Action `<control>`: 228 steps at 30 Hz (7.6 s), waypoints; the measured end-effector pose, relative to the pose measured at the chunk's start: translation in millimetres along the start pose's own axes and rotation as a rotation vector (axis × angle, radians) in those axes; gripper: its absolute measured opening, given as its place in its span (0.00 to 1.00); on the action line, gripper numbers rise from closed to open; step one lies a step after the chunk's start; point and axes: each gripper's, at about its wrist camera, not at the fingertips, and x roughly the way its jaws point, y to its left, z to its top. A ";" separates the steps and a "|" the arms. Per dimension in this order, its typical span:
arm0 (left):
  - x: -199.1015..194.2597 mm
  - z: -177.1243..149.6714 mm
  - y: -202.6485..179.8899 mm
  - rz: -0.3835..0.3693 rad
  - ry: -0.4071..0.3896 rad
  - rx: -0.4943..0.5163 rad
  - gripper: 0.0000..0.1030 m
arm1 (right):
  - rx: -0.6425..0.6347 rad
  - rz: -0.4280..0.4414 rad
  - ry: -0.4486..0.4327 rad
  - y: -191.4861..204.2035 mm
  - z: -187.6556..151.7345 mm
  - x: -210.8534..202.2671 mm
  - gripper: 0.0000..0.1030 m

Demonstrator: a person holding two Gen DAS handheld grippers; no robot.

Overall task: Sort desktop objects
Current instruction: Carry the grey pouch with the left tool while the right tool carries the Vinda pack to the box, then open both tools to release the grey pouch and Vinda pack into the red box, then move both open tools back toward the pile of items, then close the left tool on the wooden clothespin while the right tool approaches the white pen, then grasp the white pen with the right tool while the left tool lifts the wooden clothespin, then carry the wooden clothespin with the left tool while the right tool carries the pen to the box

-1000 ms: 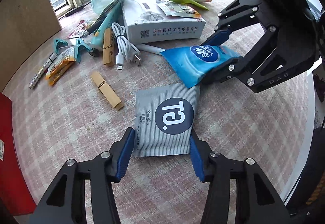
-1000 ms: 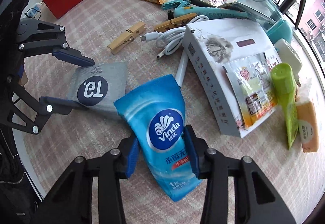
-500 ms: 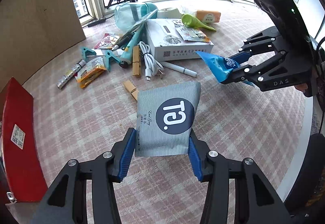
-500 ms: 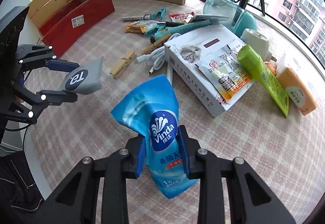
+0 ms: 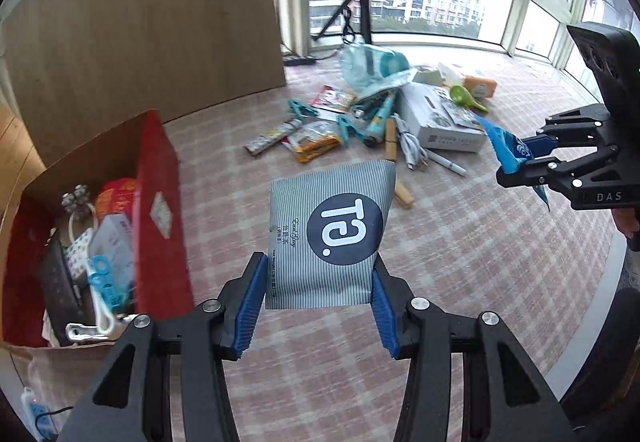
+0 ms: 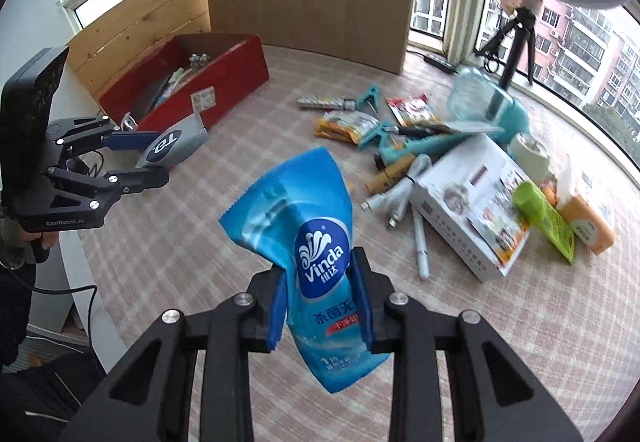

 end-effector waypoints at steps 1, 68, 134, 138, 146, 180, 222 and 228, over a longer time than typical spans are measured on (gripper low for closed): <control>-7.8 -0.9 14.4 0.017 -0.011 -0.023 0.45 | -0.015 0.006 -0.017 10.1 12.2 -1.9 0.27; 60.0 37.1 -98.5 -0.129 -0.071 0.036 0.70 | 0.610 -0.377 -0.303 -152.8 -83.2 -55.4 0.59; 146.4 38.6 -135.0 -0.091 0.094 0.094 0.38 | 0.832 -0.037 -0.174 -269.3 -93.2 -2.8 0.55; 147.4 40.1 -134.8 -0.095 0.096 0.100 0.30 | 0.894 -0.102 -0.141 -274.3 -86.9 9.5 0.55; 147.3 40.8 -127.0 -0.123 0.111 0.091 0.22 | 0.774 -0.131 -0.153 -251.6 -60.2 11.9 0.55; 149.1 42.7 -122.5 -0.114 0.108 0.026 0.14 | 0.169 -0.203 -0.085 -108.6 -11.5 92.9 0.15; 26.9 -5.8 -77.2 -0.071 -0.059 -0.016 0.12 | 0.204 -0.125 -0.157 -12.8 -42.0 2.4 0.09; 2.1 -10.6 -34.3 -0.024 -0.104 -0.063 0.12 | 0.155 -0.068 -0.200 24.5 -1.9 -3.2 0.09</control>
